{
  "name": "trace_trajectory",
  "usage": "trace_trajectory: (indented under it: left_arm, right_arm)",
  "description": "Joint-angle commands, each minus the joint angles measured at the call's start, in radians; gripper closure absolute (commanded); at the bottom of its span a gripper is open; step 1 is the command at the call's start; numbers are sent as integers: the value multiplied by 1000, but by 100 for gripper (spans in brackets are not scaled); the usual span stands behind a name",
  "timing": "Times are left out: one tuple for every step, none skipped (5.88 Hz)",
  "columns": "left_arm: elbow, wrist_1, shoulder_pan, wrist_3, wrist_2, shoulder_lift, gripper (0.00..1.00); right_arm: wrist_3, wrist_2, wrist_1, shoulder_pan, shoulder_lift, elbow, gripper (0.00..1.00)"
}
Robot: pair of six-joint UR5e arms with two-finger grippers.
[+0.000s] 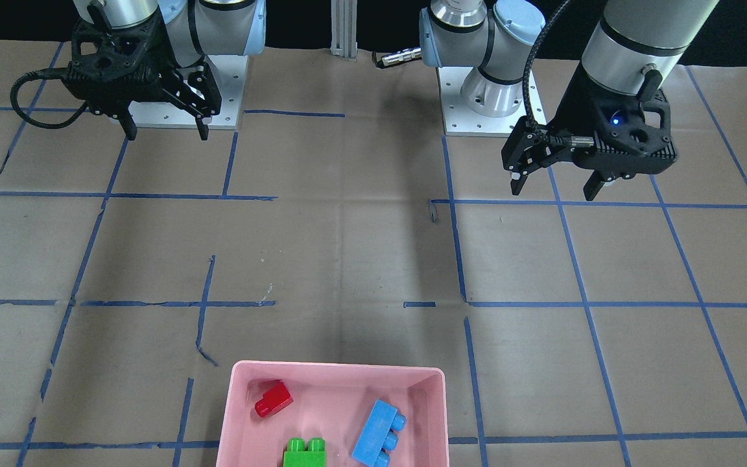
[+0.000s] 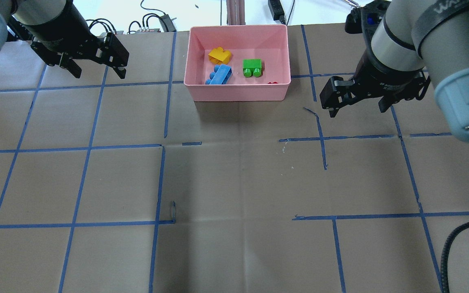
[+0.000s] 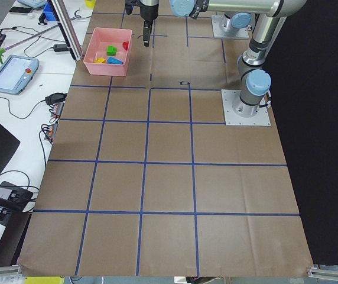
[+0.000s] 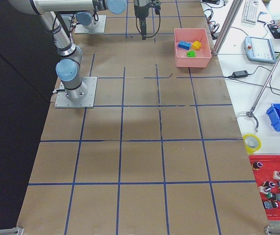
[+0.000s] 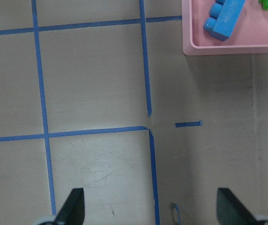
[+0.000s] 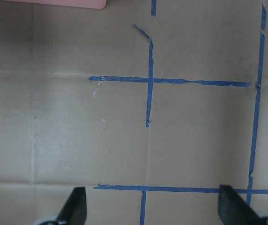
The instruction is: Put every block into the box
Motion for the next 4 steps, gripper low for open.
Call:
trace_trajectory:
  left_arm:
    - [0,-1,-1,0,0,1,1]
    - [0,-2,0,-1,0,1,1]
    - [0,-2,-1,-1,0,1,1]
    - [0,-2,-1,-1,0,1,1]
  right_arm:
    - [-1,-3,-5,0,-2,0,0]
    - [-1,-2,-8,0,-2,0,0]
    - [-1,-2,-11,0,2,0,0]
    - [-1,-2,-12,0,-2,0,0]
